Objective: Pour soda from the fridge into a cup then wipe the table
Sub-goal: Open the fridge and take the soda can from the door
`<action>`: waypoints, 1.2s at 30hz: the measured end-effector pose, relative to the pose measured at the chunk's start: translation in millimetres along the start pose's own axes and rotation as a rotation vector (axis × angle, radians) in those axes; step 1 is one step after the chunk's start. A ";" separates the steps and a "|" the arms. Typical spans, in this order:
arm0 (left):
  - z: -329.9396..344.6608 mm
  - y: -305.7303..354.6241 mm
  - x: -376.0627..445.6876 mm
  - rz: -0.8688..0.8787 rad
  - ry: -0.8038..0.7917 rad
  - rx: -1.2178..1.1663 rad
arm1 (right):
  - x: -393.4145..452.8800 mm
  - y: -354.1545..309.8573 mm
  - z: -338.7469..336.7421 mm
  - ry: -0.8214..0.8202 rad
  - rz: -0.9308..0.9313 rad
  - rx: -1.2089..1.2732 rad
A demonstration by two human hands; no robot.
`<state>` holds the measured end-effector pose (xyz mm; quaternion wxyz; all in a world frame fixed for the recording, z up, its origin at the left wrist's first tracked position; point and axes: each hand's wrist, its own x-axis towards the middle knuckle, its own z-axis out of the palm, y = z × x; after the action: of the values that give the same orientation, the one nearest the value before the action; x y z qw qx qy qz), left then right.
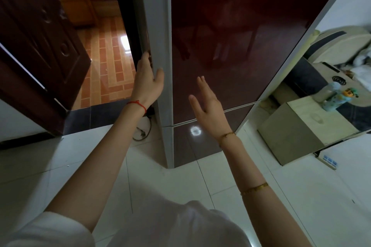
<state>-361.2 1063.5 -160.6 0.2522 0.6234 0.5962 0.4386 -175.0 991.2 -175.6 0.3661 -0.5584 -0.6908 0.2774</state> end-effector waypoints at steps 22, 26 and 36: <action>42.0 62.3 -164.4 0.436 0.094 -0.207 | -125.4 -1.9 -53.6 0.371 -0.149 0.057; 58.2 80.8 -184.7 0.496 0.082 -0.196 | -150.6 1.0 -73.0 0.402 -0.171 0.046; 102.7 122.0 -228.8 0.668 -0.035 -0.242 | -199.6 20.8 -120.5 0.546 -0.200 0.015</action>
<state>-188.6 844.5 -164.9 0.1768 0.7570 0.2987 0.5536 -43.2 798.3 -161.5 0.5679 -0.5389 -0.6164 0.0844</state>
